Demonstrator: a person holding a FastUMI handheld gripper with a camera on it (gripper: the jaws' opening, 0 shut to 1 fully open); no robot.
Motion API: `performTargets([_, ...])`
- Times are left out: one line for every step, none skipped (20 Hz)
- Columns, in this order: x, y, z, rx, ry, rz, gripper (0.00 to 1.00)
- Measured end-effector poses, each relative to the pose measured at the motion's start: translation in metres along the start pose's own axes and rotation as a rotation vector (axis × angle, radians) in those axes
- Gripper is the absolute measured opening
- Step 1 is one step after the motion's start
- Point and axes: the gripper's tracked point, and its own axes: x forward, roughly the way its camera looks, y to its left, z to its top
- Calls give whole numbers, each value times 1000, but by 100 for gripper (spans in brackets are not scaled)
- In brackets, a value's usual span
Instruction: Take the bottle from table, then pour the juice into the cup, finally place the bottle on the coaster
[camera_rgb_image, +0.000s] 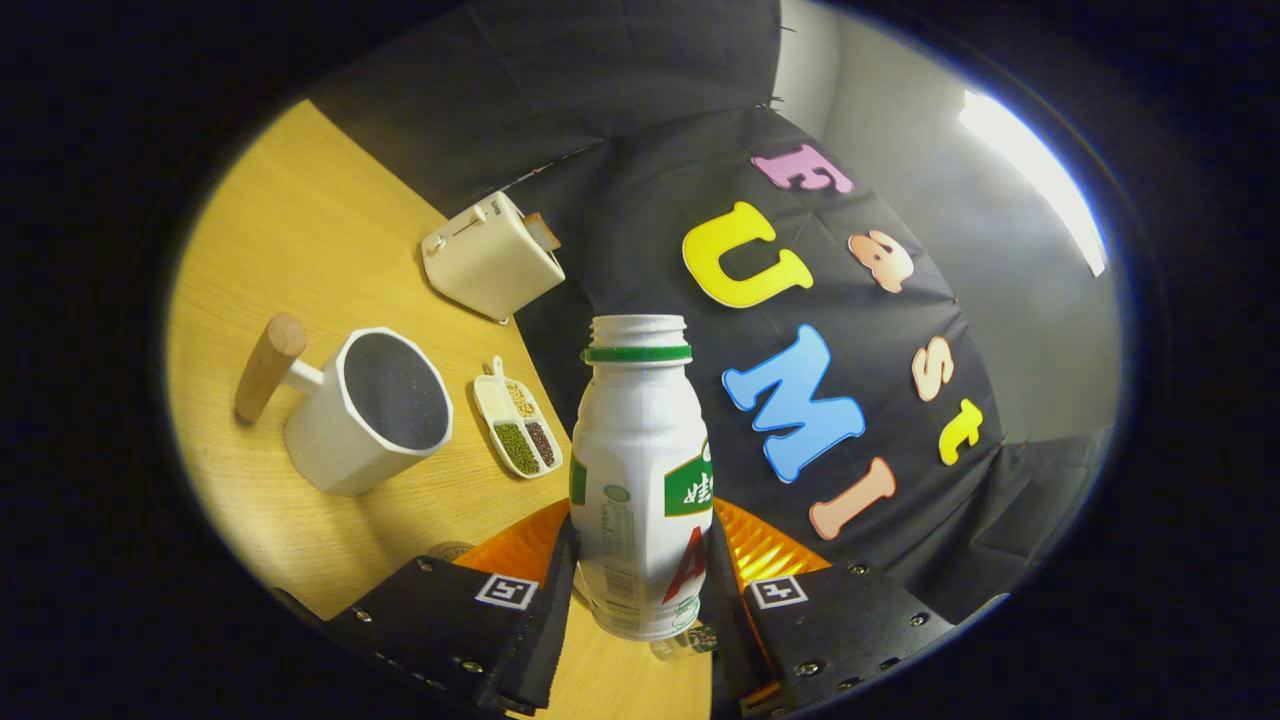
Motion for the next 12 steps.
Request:
performTargets([1, 0, -2, 61, 5, 16, 63])
performTargets([2, -1, -5, 125, 10, 31, 62])
performTargets([0, -1, -6, 192, 14, 49, 62])
performTargets([1, -1, -7, 257, 18, 65, 63])
performTargets([2, -1, -10, 324, 22, 83, 62])
performTargets([3, 0, -10, 395, 21, 102, 63])
performTargets([4, 1, -12, 463, 22, 120, 63])
performTargets([5, 2, -15, 526, 27, 135, 62])
performTargets([7, 2, -19, 572, 34, 142, 62])
performTargets([9, 0, -24, 607, 37, 143, 62])
performTargets([9, 3, -26, 640, 37, 149, 62])
performTargets([10, 6, -27, 681, 35, 164, 62])
